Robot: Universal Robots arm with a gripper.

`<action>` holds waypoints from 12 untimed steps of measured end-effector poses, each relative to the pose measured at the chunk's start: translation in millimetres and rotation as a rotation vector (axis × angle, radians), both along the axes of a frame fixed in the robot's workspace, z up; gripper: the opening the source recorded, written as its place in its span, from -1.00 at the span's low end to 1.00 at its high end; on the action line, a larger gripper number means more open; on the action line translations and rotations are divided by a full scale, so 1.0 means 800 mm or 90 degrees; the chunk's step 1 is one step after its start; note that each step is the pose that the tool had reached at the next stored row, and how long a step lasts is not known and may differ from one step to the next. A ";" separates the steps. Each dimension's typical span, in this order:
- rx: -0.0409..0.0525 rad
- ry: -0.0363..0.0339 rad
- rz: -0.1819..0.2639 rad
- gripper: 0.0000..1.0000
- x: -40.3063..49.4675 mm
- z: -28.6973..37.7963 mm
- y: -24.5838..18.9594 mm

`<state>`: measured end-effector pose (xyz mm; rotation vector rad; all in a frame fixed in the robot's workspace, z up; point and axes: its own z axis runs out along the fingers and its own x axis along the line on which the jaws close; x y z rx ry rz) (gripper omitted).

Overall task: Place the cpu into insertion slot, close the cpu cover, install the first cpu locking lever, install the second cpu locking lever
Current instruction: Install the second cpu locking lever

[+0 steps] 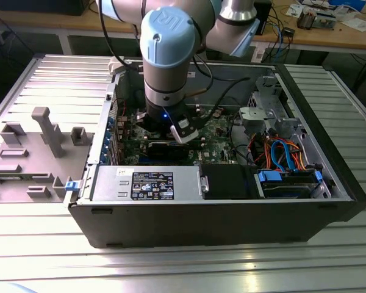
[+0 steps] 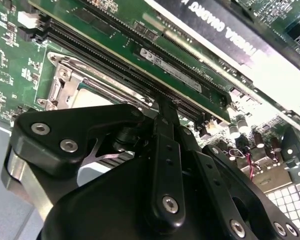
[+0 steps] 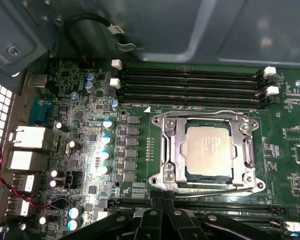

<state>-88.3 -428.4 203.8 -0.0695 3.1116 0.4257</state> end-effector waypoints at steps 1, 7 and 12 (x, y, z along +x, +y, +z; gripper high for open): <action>0.0029 0.0000 0.000 -0.79 0.000 -0.0007 0.0005; 0.0180 0.0000 0.000 -0.79 -0.002 -0.0067 0.0031; 0.0276 0.0000 0.000 -0.79 -0.006 -0.0085 0.0055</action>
